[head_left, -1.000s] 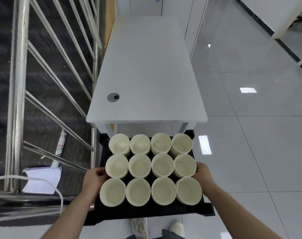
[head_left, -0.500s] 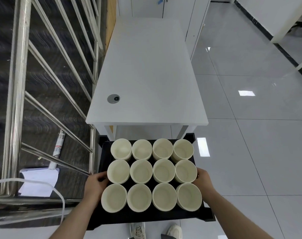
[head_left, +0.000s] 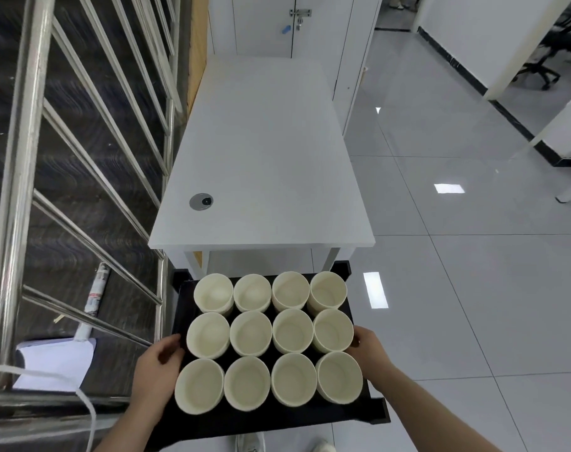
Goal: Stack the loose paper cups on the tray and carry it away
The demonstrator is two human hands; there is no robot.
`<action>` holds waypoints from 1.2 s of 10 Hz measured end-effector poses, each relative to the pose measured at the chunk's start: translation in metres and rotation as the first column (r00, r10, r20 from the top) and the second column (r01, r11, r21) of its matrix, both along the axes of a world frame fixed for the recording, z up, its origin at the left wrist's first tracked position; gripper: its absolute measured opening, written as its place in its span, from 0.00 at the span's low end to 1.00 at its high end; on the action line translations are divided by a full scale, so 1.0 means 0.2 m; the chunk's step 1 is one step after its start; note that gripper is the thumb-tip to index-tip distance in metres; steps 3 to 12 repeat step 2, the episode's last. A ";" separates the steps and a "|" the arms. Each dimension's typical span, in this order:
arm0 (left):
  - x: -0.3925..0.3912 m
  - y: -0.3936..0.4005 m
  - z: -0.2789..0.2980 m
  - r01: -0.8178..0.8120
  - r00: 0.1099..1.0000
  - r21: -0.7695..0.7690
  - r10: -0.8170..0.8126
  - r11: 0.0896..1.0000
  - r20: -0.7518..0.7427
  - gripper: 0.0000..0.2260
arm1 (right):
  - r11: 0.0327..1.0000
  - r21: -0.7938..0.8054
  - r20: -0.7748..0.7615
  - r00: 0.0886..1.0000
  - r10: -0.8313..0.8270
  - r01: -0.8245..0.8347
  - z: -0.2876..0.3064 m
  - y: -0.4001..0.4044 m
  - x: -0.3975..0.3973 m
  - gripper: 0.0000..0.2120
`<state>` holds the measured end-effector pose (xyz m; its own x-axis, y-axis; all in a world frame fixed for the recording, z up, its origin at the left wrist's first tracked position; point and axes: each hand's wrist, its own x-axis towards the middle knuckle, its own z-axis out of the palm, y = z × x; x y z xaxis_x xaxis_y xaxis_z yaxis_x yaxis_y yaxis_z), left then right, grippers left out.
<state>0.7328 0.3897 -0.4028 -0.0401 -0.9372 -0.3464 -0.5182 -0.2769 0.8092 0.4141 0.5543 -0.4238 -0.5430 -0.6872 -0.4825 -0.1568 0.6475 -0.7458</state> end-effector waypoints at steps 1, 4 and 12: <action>0.01 0.01 0.15 -0.144 0.990 -0.101 0.142 0.984 -0.026 0.11 | 0.999 0.034 -0.014 1.000 0.015 -0.015 0.01 0.04 -0.04 0.08; 0.05 0.00 0.30 -0.195 0.979 -0.208 0.178 0.959 -0.097 0.12 | 0.998 0.060 -0.060 0.998 0.026 -0.023 0.04 0.10 -0.07 0.13; 0.05 0.00 0.30 -0.195 0.979 -0.208 0.178 0.959 -0.097 0.12 | 0.998 0.060 -0.060 0.998 0.026 -0.023 0.04 0.10 -0.07 0.13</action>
